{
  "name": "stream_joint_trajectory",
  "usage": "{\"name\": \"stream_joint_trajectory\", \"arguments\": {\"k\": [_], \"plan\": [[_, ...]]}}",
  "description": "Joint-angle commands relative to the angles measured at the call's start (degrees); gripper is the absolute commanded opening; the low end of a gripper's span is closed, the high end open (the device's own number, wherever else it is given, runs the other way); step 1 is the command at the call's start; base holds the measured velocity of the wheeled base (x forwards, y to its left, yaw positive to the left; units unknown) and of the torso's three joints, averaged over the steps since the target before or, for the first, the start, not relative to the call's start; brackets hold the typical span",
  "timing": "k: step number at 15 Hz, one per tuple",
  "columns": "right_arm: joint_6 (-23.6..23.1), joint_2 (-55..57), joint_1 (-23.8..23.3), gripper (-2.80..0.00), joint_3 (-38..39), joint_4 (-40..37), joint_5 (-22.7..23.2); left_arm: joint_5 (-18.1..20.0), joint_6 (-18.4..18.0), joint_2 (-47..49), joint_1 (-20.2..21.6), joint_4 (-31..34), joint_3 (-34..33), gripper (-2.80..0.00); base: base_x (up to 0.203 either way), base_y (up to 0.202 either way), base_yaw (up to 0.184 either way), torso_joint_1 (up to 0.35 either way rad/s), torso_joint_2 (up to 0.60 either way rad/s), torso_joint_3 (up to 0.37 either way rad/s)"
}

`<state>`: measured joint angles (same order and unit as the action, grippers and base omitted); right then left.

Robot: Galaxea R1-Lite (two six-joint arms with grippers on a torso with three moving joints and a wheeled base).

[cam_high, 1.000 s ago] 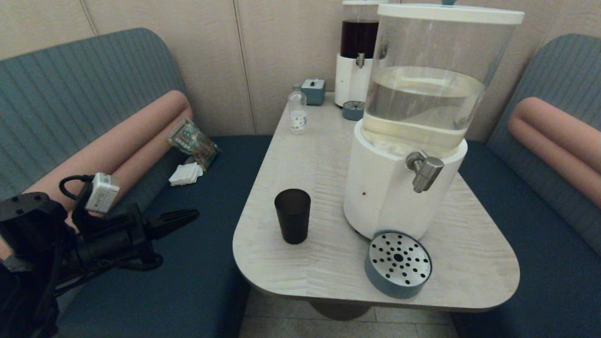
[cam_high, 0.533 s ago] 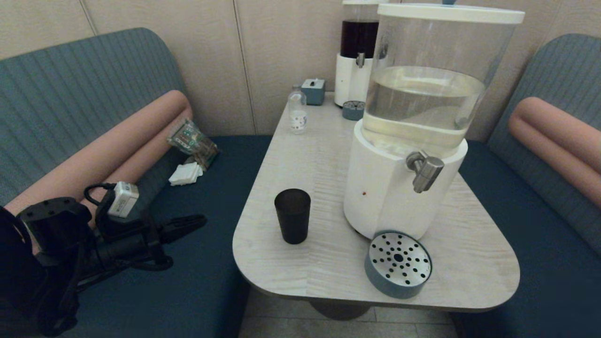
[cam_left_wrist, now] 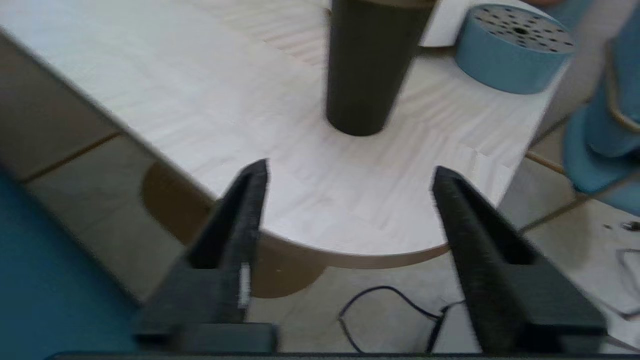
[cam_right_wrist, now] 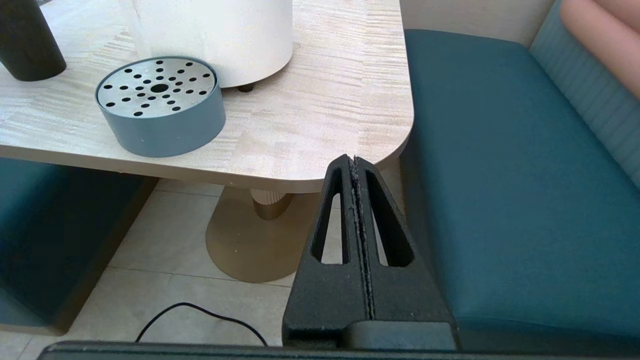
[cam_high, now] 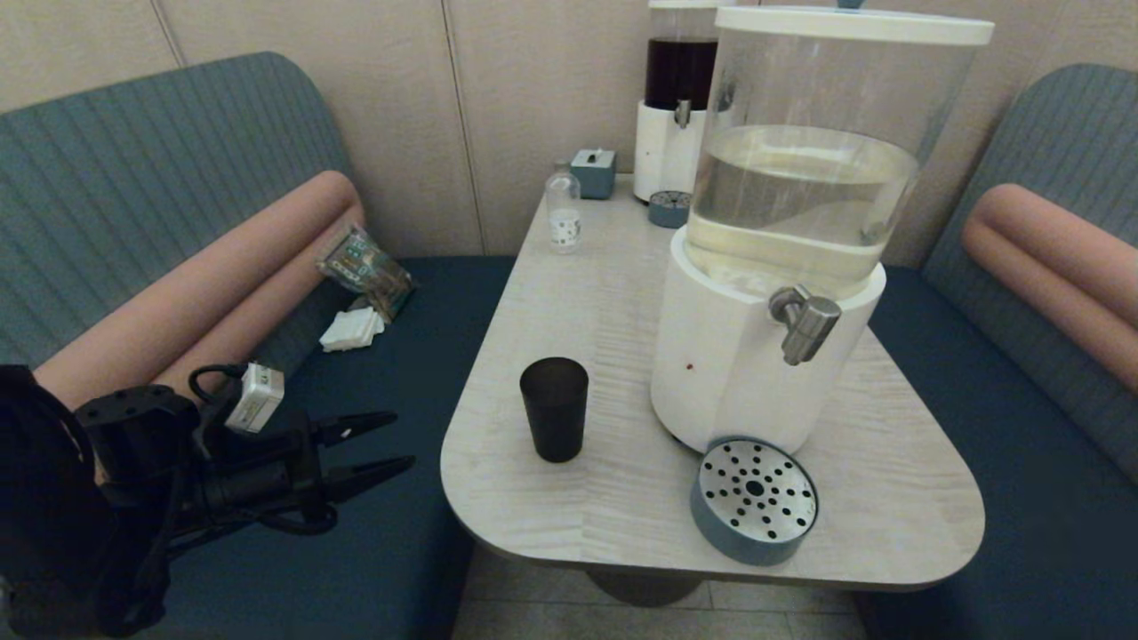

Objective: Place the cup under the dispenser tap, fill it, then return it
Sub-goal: Pick up the cup

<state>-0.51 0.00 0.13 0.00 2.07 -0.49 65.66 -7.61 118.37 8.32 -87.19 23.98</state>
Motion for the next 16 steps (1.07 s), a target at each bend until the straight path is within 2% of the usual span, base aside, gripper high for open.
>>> {"name": "stream_joint_trajectory", "arguments": {"k": [1, 3, 6, 12, 16], "plan": [[0.0, -0.1, 0.0, -2.8, 0.9, 0.0, 0.0, 0.4, 0.1, 0.8, -1.7, -0.5, 0.0, 0.0, 0.0, 0.0, 0.0, 0.0, 0.0, 0.0], [0.0, -0.1, 0.0, -2.8, 0.8, 0.0, 0.0, 0.3, 0.6, 1.6, -5.1, -0.5, 0.2, 0.0, 0.0, 0.0, 0.0, 0.0, 0.0, 0.0], [0.0, -0.1, 0.0, -2.8, 0.8, 0.0, 0.0, -0.2, 0.7, 4.7, -8.1, -0.5, 4.8, 0.0, 0.0, 0.0, 0.0, 0.0, 0.0, 0.0], [0.0, -0.1, 0.0, -2.8, 0.8, 0.0, 0.0, -0.3, 0.7, 8.6, -9.8, -0.5, 10.0, 0.0, 0.0, 0.0, 0.0, 0.0, 0.0, 0.0], [0.0, -0.1, 0.0, -2.8, 0.8, 0.0, 0.0, -0.3, 0.8, 10.1, -12.5, -0.5, 12.4, 0.0, 0.0, 0.0, 0.0, 0.0, 0.0, 0.0]]}}
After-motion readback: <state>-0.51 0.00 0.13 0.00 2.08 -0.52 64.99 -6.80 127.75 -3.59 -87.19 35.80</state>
